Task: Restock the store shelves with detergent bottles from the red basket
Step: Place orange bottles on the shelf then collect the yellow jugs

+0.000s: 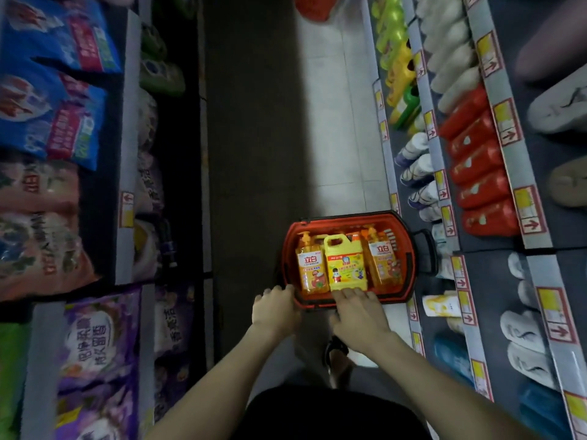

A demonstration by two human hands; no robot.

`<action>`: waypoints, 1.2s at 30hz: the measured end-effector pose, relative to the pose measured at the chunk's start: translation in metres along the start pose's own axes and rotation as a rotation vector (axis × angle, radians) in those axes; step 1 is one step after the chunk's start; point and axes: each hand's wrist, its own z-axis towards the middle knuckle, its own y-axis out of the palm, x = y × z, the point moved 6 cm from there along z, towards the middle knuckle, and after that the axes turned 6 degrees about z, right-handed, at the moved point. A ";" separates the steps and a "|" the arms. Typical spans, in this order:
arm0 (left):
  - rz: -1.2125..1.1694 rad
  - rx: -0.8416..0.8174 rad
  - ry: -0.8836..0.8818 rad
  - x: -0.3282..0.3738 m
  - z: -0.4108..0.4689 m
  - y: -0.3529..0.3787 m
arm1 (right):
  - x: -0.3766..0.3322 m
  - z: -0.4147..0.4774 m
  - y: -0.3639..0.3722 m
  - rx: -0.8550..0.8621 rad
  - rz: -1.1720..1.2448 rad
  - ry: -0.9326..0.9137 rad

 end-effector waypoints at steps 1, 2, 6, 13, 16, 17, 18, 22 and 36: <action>0.002 -0.007 0.010 -0.005 0.011 -0.003 | -0.001 0.009 -0.001 0.003 0.020 0.023; 0.011 -0.017 0.019 -0.010 0.021 -0.006 | -0.002 0.017 -0.001 0.006 0.038 0.048; 0.065 -0.077 0.079 -0.019 0.056 -0.009 | -0.007 0.052 0.005 -0.040 0.061 0.111; 0.150 -0.215 0.111 -0.013 0.116 0.012 | 0.007 0.115 0.017 -0.101 0.062 0.197; 0.161 -0.234 0.110 -0.004 0.149 0.028 | 0.016 0.147 0.028 -0.105 0.043 0.194; 0.152 -0.240 0.107 -0.001 0.160 0.035 | 0.020 0.158 0.034 -0.114 0.039 0.196; 0.137 -0.251 0.097 0.001 0.172 0.043 | 0.024 0.168 0.040 -0.128 0.043 0.200; 0.074 -0.309 0.029 0.005 0.217 0.078 | 0.038 0.202 0.066 -0.187 0.106 0.212; -0.721 -0.290 -0.447 0.001 0.314 0.162 | 0.078 0.279 0.157 -0.250 0.763 0.484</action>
